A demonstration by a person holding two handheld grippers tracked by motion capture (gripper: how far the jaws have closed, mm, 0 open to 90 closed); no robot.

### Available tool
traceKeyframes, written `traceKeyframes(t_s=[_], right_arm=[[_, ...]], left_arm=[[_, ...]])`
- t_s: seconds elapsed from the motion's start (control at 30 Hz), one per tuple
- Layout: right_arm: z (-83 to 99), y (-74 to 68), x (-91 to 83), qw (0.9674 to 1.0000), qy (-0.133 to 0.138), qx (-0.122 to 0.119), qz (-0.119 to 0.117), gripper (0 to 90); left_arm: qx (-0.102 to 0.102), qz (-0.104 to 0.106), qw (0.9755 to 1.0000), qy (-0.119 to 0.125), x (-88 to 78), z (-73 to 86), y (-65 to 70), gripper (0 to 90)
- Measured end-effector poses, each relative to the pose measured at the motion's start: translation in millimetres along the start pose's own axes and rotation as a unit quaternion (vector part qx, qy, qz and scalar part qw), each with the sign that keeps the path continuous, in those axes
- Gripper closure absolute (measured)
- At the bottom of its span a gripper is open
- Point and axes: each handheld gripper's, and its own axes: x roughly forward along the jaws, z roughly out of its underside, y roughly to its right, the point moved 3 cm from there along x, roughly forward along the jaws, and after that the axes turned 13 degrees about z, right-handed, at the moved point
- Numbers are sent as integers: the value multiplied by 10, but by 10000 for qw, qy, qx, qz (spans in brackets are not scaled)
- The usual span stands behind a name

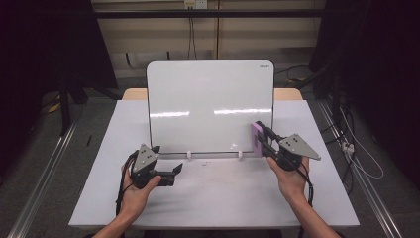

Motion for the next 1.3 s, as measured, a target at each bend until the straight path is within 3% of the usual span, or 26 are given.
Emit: traceKeyframes(t_s=[0.2,0.33,0.4,0.5,0.7,0.8,1.03,1.13,1.2,1.3], right_arm=[[-44,8,59,9974,-144,-626,316,679],[-22,-39,128,9922,-279,-1105,499,679],[-19,-92,160,9891,-319,-1360,468,680],[-5,-170,215,9854,-382,-1595,451,679],[45,-237,298,9823,-464,-1775,376,679],[50,-236,315,9824,-453,-1772,370,677],[54,-199,314,9878,-468,-1462,263,641],[61,-177,324,9901,-544,-1266,261,553],[68,-153,327,9917,-582,-1119,244,483],[63,-126,312,9954,-542,-778,145,364]], left_arm=[[-100,-73,9999,12,-6,68,-68,40],[-194,-115,9997,28,-11,101,-92,42],[-140,-155,9998,-2,-26,108,-107,42],[-212,-159,9996,39,-29,116,-105,42],[-124,-182,9998,14,-32,121,-121,42],[-177,-184,9997,17,-29,135,-123,42],[-125,-173,9998,29,-42,123,-126,42],[-159,-167,9997,44,-47,119,-130,42],[-68,-139,9999,42,-49,106,-130,40],[-56,-116,9999,76,-48,83,-120,39]])
